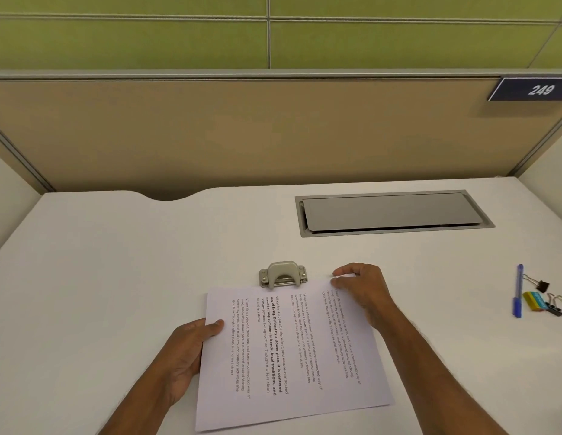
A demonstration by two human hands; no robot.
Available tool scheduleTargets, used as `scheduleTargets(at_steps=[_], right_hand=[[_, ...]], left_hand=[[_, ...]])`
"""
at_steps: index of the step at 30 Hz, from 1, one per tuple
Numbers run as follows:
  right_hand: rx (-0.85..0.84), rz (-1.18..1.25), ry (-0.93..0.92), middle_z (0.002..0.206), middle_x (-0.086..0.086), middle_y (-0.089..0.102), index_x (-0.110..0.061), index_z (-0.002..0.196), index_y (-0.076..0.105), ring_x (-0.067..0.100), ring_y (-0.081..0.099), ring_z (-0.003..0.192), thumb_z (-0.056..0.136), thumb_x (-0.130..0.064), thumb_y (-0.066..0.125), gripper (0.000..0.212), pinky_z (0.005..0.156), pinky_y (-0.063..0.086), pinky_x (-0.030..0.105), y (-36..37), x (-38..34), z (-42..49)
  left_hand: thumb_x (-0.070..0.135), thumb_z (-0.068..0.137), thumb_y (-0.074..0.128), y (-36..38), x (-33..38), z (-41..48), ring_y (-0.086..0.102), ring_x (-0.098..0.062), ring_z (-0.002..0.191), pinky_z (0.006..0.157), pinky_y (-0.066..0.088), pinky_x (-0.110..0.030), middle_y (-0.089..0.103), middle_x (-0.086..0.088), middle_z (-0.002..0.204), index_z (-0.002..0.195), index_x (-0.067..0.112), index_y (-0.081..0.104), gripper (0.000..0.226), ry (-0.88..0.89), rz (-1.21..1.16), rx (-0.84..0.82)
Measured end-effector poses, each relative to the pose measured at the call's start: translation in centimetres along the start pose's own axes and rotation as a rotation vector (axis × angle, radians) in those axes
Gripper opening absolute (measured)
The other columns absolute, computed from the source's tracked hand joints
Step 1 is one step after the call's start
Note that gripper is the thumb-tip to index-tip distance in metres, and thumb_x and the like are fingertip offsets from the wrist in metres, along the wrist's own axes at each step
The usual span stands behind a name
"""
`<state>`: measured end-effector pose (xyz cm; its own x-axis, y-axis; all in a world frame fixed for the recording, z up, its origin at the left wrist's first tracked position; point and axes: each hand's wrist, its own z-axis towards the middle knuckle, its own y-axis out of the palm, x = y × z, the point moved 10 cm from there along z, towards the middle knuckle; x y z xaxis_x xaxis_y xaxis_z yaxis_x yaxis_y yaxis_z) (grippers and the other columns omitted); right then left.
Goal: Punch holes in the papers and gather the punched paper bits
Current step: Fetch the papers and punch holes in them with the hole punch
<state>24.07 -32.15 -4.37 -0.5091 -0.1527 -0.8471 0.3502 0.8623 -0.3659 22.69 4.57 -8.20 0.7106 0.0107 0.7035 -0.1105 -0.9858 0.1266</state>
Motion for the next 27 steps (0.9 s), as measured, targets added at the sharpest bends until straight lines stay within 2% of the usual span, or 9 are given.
scheduleTargets(at_steps=[5, 9, 12, 15, 16, 18, 19, 23, 27], right_hand=[[0.011, -0.005, 0.003, 0.088, 0.005, 0.076, -0.018, 0.083, 0.076, 0.026, 0.073, 0.077, 0.078, -0.011, 0.077, 0.008, 0.076, 0.061, 0.041, 0.0, 0.3, 0.0], [0.018, -0.003, -0.015, 0.088, 0.004, 0.076, -0.019, 0.083, 0.075, 0.023, 0.073, 0.074, 0.078, -0.013, 0.078, 0.008, 0.070, 0.059, 0.034, -0.1, 0.2, 0.0], [0.027, -0.010, -0.012, 0.087, 0.003, 0.076, -0.019, 0.084, 0.075, 0.023, 0.074, 0.075, 0.079, -0.014, 0.078, 0.007, 0.071, 0.061, 0.036, -0.1, 0.3, 0.1], [0.037, -0.006, -0.017, 0.086, 0.003, 0.076, -0.019, 0.083, 0.075, 0.024, 0.074, 0.076, 0.079, -0.014, 0.078, 0.007, 0.073, 0.061, 0.038, -0.2, 0.3, 0.1], [0.042, -0.008, -0.022, 0.085, 0.002, 0.076, -0.020, 0.083, 0.075, 0.024, 0.074, 0.075, 0.080, -0.015, 0.078, 0.007, 0.073, 0.061, 0.038, -0.2, 0.3, 0.1], [0.052, -0.005, -0.028, 0.084, 0.001, 0.077, -0.020, 0.084, 0.074, 0.022, 0.074, 0.074, 0.080, -0.015, 0.078, 0.007, 0.072, 0.062, 0.038, -0.3, 0.2, 0.1], [0.058, -0.006, -0.031, 0.085, 0.001, 0.076, -0.021, 0.084, 0.074, 0.022, 0.074, 0.074, 0.081, -0.016, 0.077, 0.007, 0.071, 0.062, 0.037, -0.3, 0.2, 0.1], [0.089, -0.036, -0.055, 0.092, 0.000, 0.074, -0.022, 0.089, 0.072, 0.020, 0.072, 0.079, 0.085, -0.018, 0.076, 0.008, 0.073, 0.059, 0.034, -0.3, -0.1, 0.0], [0.103, -0.075, -0.074, 0.098, -0.003, 0.072, -0.022, 0.095, 0.071, 0.017, 0.070, 0.083, 0.087, -0.020, 0.074, 0.010, 0.077, 0.059, 0.034, -0.3, -0.6, -0.1]], left_hand=[[0.023, 0.089, 0.070, -0.2, 1.4, -0.3, 0.075, -0.030, 0.086, 0.073, 0.058, -0.038, 0.078, -0.010, 0.095, 0.100, 0.011, 0.075, 0.017, 0.086, 0.047, 0.115], [0.018, 0.085, 0.075, -1.1, 3.4, -0.4, 0.074, -0.023, 0.071, 0.057, 0.055, -0.029, 0.079, -0.005, 0.085, 0.092, 0.013, 0.074, 0.009, 0.214, -0.003, 0.327], [0.012, 0.081, 0.078, -1.0, 5.0, -0.2, 0.075, -0.025, 0.079, 0.070, 0.061, -0.038, 0.078, -0.005, 0.090, 0.097, 0.017, 0.071, 0.018, 0.284, -0.027, 0.406], [0.010, 0.080, 0.078, -0.5, 6.7, -0.1, 0.070, -0.002, 0.071, 0.059, 0.054, -0.021, 0.070, 0.008, 0.088, 0.105, 0.022, 0.068, 0.029, 0.371, 0.067, 0.462], [0.010, 0.080, 0.078, -0.3, 7.1, 0.0, 0.067, 0.000, 0.074, 0.063, 0.053, -0.021, 0.067, 0.008, 0.090, 0.106, 0.023, 0.068, 0.031, 0.390, 0.111, 0.482], [0.012, 0.081, 0.078, -0.1, 7.5, 0.3, 0.066, -0.014, 0.092, 0.080, 0.055, -0.034, 0.063, -0.002, 0.098, 0.108, 0.022, 0.069, 0.030, 0.397, 0.201, 0.509], [0.012, 0.082, 0.077, 0.1, 7.8, 0.5, 0.065, -0.022, 0.094, 0.082, 0.055, -0.037, 0.063, -0.008, 0.097, 0.107, 0.020, 0.070, 0.028, 0.399, 0.240, 0.521], [0.014, 0.083, 0.076, 0.2, 7.9, 0.9, 0.062, -0.017, 0.066, 0.057, 0.046, -0.025, 0.066, 0.000, 0.074, 0.093, 0.017, 0.073, 0.011, 0.404, 0.268, 0.530], [0.014, 0.083, 0.075, -0.1, 7.4, 1.4, 0.068, -0.019, 0.060, 0.051, 0.047, -0.024, 0.073, -0.003, 0.074, 0.081, 0.013, 0.070, 0.005, 0.364, 0.236, 0.541]])
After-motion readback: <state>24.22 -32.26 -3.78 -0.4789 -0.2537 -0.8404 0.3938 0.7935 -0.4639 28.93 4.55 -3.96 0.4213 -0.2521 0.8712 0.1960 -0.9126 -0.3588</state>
